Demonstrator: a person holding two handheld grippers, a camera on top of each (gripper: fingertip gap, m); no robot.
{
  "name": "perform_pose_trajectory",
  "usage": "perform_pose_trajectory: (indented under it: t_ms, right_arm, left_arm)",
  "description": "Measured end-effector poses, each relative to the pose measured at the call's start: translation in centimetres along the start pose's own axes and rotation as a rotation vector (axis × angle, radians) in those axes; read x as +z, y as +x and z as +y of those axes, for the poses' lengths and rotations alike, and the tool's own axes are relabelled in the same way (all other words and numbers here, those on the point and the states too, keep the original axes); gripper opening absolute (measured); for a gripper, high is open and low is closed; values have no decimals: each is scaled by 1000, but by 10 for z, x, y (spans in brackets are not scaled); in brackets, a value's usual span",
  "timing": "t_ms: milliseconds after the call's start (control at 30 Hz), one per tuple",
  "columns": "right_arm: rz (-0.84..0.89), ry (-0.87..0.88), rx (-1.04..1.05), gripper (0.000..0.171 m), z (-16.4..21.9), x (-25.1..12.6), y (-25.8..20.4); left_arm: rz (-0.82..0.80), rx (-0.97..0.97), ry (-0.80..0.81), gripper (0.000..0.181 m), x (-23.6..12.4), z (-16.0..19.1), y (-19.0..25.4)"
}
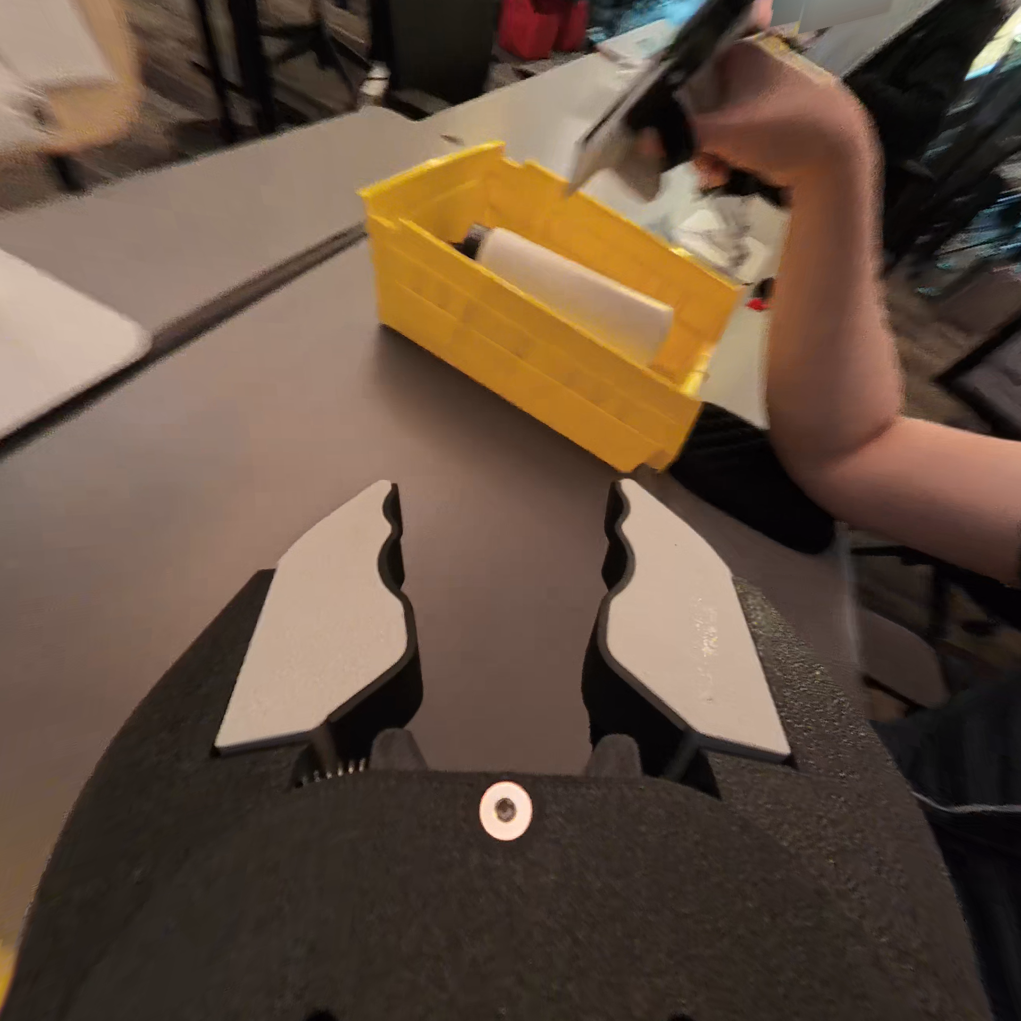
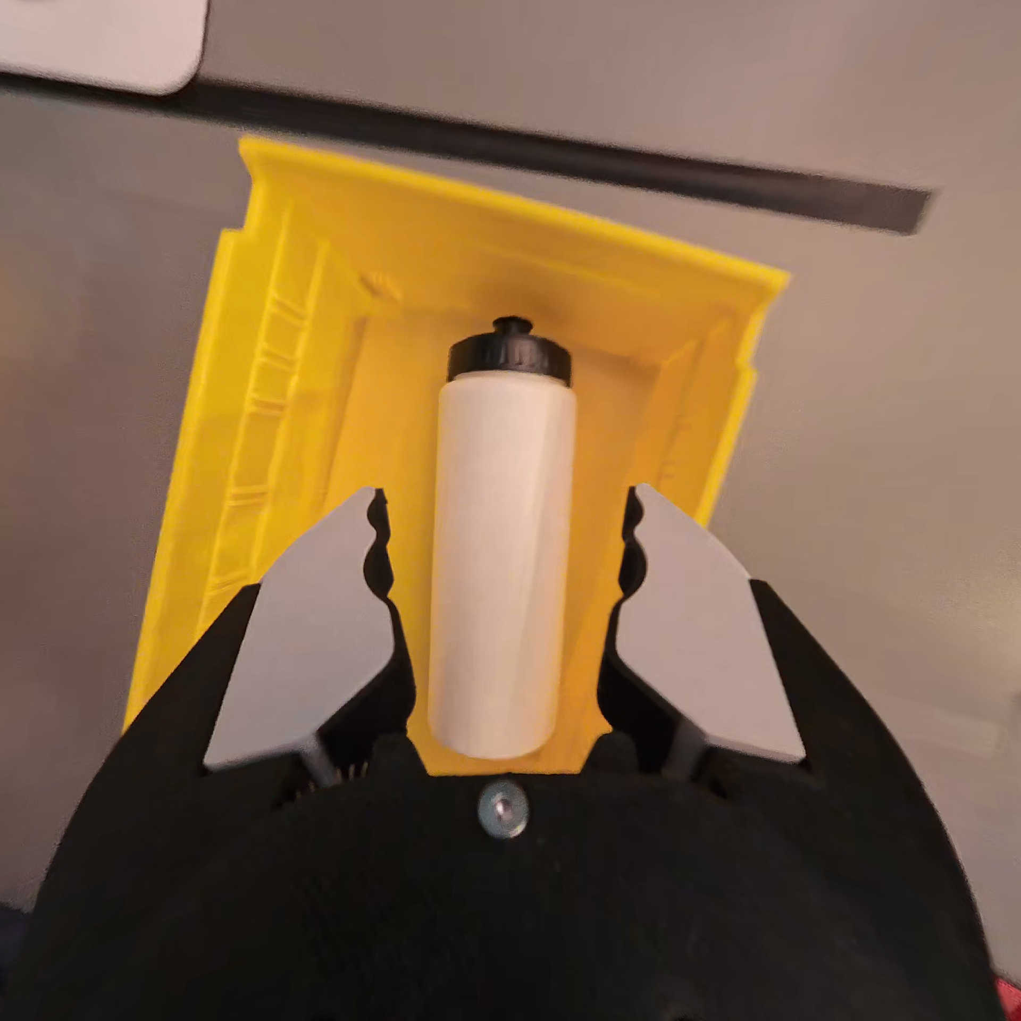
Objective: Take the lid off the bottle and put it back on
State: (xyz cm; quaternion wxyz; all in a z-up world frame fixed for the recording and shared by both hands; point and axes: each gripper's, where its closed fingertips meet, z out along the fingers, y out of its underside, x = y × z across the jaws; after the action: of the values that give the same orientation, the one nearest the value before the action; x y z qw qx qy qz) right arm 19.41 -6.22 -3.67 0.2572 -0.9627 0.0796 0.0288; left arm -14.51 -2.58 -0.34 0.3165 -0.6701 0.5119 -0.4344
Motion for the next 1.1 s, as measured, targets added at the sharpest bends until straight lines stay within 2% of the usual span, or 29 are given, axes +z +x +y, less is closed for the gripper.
perform_pose_trajectory:
  t_ms: [67,233,433,533,700,833,933,1100]
  right_arm:
    - [26,36,51,82,5,-18,17]
    - [61,-118,172,77,53,-19,59]
    - [-4,-301,244,61,101,3,62]
    - [-32,-391,266,42,121,13,57]
    - [-100,-414,317,13,130,29,39]
    - [-56,-427,259,10,133,33,41]
    - [-64,-429,261,10,133,34,42]
    - [-30,-448,223,5,133,34,48]
  left_arm:
    - [-195,37,-38,73,-29,-4,-30]
    - [-563,-28,-2,64,-124,-15,-93]
    - [-897,-295,-173,70,-239,48,-158]
    - [-1025,-387,-260,70,-282,82,-179]
    - [-1006,-513,-398,67,-294,131,-195]
    - [-921,-561,-444,61,-279,146,-198]
    - [-919,-550,-473,61,-279,150,-200]
    - [-912,-541,-428,59,-284,143,-197]
